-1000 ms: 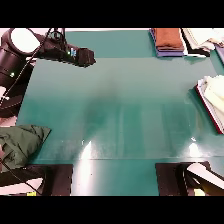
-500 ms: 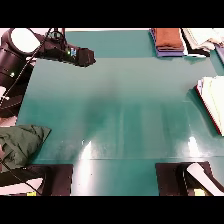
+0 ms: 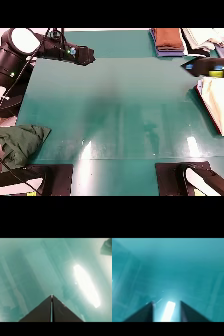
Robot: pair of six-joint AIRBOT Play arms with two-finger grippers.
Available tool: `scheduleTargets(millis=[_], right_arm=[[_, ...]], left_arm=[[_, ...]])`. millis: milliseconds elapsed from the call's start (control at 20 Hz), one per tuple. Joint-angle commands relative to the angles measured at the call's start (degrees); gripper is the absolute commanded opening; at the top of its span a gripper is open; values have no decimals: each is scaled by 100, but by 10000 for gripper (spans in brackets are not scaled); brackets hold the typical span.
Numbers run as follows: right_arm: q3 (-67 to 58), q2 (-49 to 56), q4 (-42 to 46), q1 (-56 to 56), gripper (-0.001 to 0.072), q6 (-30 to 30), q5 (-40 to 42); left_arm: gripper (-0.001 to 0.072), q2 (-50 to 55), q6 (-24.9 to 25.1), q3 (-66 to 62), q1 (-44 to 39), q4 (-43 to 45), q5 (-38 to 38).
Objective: Fold the shirts.
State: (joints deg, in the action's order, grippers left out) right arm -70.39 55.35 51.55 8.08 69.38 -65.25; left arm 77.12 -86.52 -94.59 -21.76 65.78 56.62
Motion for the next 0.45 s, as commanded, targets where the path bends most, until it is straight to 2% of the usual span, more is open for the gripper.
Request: scheduleTargets(millis=[0, 50, 400], right_arm=[[0, 197, -44, -1226, 34, -4, 70], [0, 232, -46, -1377, 17, -7, 79], [0, 245, -61, -1515, 17, -2, 61]], left_arm=[[27, 0, -2, 0, 2, -2, -289], [27, 0, -2, 0, 2, -2, -372], [27, 0, -2, 0, 2, -4, -479]])
